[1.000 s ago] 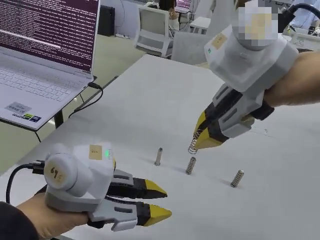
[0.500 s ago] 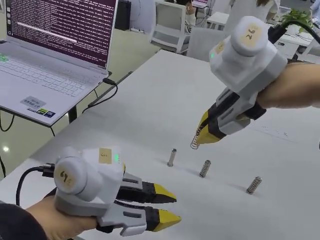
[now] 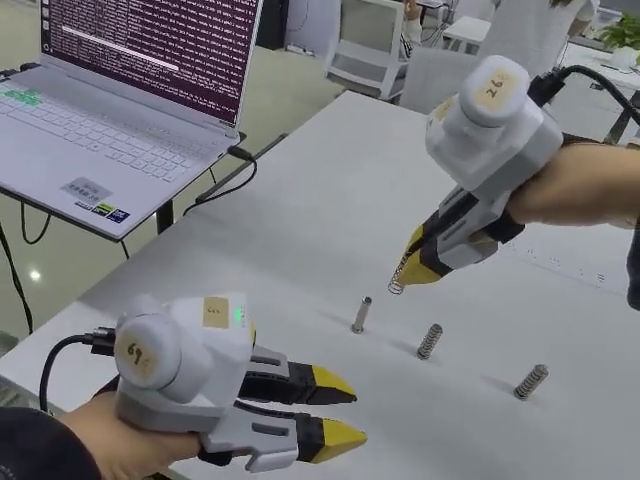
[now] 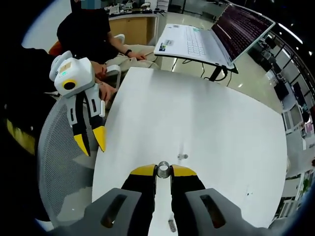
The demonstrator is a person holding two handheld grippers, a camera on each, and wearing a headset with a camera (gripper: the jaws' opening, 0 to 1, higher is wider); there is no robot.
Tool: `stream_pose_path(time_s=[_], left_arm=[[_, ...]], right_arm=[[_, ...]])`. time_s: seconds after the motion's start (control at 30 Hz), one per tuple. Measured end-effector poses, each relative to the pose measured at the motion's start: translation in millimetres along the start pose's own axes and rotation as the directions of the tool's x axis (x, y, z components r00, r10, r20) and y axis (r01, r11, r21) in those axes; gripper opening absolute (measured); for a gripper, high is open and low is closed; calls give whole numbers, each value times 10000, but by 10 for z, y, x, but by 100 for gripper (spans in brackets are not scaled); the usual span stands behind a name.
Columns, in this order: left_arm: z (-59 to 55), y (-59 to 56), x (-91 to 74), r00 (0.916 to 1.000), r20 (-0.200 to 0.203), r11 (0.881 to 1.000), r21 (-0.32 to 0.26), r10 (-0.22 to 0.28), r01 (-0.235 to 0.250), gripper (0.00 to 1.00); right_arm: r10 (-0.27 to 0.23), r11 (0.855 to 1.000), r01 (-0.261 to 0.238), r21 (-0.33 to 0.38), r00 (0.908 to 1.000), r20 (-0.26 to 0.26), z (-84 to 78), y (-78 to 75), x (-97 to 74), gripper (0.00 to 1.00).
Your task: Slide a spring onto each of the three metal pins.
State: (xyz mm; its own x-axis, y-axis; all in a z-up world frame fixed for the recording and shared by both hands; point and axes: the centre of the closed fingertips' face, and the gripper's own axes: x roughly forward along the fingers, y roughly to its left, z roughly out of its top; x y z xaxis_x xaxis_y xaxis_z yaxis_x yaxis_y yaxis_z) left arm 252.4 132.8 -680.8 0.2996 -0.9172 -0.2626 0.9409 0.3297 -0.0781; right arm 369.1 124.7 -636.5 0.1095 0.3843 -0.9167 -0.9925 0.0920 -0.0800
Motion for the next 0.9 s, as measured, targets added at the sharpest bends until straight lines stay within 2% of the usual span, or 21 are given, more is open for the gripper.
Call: stream_pose_path(time_s=[0.17,0.3,0.6,0.9], left_arm=[[-6,55,-5,9995,96,9995,-152,286,-284,19],[-21,99,-3,9983,103,9979,-335,567,-563,31],[-41,187,-10,9937,158,9924,-557,1112,-1101,49],[-70,346,-56,9804,285,9783,-777,1950,-1923,68]], right_arm=[[-13,10000,13,57,10000,-27,-13,-50,43,8],[-33,10000,34,81,10000,-73,-29,-78,68,8],[-2,9999,3,162,10000,-72,-50,-166,110,8],[83,9998,-82,204,9999,-74,-67,-221,173,8]])
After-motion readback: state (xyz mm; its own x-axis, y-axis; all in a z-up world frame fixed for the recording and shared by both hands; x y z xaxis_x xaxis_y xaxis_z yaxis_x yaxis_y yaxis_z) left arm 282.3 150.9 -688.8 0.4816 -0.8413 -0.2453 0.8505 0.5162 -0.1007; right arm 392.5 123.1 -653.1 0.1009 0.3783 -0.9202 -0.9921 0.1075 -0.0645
